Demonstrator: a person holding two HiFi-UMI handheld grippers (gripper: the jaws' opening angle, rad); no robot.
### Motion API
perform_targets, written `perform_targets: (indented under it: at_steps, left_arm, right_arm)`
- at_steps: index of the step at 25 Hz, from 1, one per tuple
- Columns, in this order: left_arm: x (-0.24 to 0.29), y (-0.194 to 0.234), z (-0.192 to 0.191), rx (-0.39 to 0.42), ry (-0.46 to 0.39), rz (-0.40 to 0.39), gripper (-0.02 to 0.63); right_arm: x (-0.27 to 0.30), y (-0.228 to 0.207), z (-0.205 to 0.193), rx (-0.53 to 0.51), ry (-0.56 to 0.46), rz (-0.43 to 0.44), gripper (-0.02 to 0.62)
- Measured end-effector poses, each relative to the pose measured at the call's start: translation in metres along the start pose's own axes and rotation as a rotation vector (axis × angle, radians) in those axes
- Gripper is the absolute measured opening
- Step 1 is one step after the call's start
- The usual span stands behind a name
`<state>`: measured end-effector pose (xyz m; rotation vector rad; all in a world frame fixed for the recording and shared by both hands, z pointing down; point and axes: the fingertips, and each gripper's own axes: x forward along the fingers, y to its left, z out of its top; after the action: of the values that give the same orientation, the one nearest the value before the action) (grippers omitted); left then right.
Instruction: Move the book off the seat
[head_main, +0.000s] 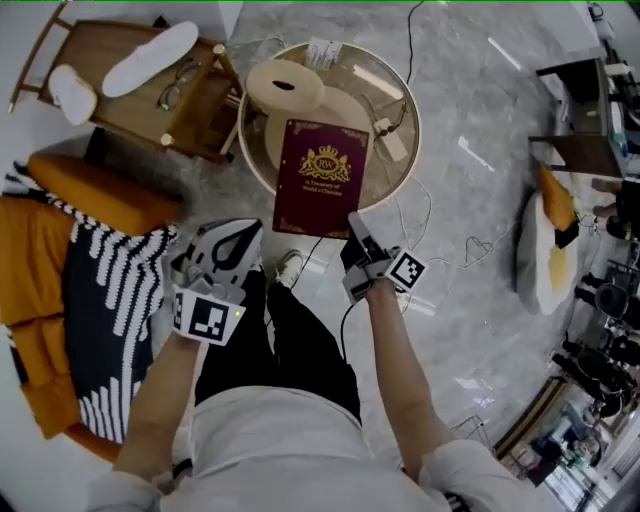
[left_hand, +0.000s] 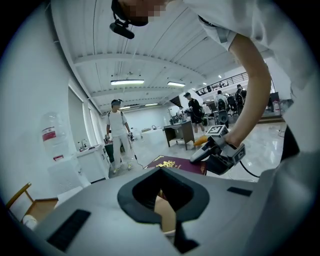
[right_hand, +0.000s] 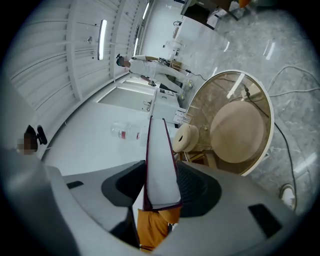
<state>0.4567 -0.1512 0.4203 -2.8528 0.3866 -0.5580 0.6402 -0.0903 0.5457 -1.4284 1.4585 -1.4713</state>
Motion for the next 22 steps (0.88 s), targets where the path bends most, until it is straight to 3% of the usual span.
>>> perform_targets:
  at_steps: [6,15,22]
  left_arm:
    - [-0.013,0.003,0.026,0.013,-0.007,-0.088,0.015]
    - [0.026,0.026,-0.033,0.002,0.022,-0.098,0.015]
    - [0.048,0.018,-0.057,-0.010,0.038,-0.140,0.015]
  right_arm:
    - [-0.003,0.018,0.004,0.001,-0.056,-0.030,0.212]
    - [0.028,-0.057,0.019,-0.027,-0.048,-0.094,0.212]
    - [0.039,-0.104,0.021,-0.013,-0.098,-0.140,0.212]
